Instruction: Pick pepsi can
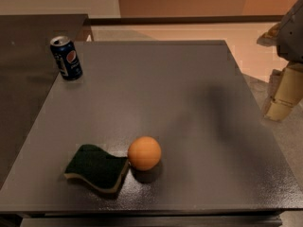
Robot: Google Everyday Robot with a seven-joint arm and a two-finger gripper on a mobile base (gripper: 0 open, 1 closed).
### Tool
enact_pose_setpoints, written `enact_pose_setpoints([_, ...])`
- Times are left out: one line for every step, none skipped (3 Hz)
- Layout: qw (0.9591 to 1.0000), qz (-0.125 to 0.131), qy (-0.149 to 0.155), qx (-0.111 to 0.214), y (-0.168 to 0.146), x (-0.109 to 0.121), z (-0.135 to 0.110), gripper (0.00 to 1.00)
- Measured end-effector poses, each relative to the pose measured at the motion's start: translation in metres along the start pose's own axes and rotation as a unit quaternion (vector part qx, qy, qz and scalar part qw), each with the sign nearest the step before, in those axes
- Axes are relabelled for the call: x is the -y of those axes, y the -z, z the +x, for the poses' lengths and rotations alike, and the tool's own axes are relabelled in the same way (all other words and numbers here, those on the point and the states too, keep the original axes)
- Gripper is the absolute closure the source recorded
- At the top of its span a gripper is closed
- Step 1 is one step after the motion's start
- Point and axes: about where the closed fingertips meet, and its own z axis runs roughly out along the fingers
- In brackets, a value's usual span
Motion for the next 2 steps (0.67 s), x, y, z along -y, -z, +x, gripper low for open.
enact_pose_setpoints([1.0000,0.002,0.001,0.002,0.000,0.001,-0.002,0.00])
enact_pose_setpoints([0.9997,0.007,-0.004,0.022,-0.013,0.010,-0.021,0.00])
